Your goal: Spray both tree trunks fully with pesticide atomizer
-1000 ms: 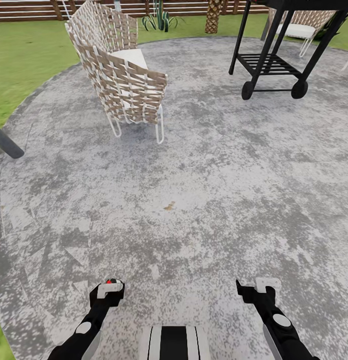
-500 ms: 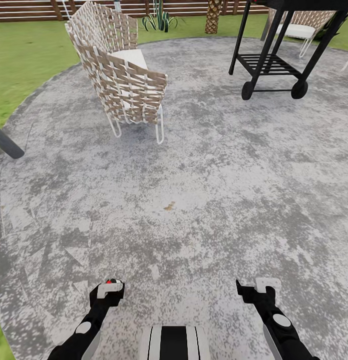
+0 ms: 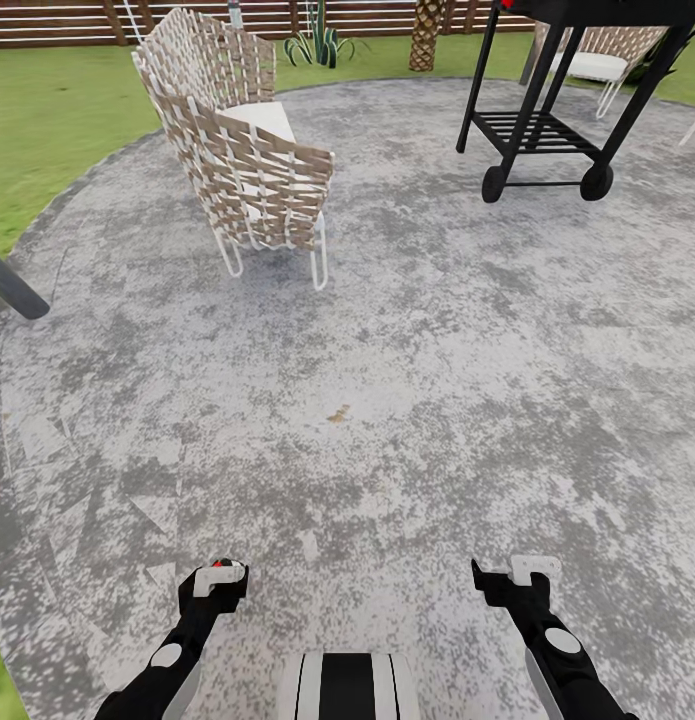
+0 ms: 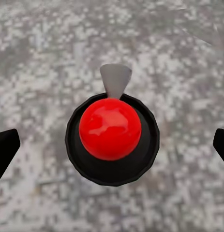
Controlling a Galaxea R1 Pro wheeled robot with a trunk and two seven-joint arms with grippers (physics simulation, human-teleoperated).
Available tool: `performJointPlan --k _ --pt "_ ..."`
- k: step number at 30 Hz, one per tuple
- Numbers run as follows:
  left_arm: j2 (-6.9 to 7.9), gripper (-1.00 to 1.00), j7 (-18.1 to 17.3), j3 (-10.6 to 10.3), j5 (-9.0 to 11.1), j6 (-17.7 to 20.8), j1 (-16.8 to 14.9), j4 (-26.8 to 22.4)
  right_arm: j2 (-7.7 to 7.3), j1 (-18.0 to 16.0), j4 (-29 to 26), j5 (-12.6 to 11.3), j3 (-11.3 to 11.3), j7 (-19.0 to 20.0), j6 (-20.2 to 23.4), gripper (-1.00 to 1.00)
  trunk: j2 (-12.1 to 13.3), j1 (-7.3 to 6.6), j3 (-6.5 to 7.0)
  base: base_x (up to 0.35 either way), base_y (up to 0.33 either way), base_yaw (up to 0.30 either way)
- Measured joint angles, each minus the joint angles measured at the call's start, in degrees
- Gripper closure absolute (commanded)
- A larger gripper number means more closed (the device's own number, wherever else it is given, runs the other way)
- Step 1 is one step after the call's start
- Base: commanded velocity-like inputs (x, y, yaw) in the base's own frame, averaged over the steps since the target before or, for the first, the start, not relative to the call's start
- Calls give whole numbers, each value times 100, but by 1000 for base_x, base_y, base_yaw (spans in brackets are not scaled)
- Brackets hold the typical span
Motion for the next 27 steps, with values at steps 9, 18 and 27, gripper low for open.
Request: performJointPlan --k 9,18,27 --pt "0 -100 0 0 4 0 1 0 0 0 -17 0 0 2 0 -100 0 0 7 0 0 -4" --pt "0 100 -1 -8 -1 0 0 0 0 0 -18 0 0 2 0 -100 0 0 41 0 0 -23" --pt "0 100 -2 0 11 0 0 -6 0 -1 -18 0 0 0 0 -100 0 0 42 0 0 0"
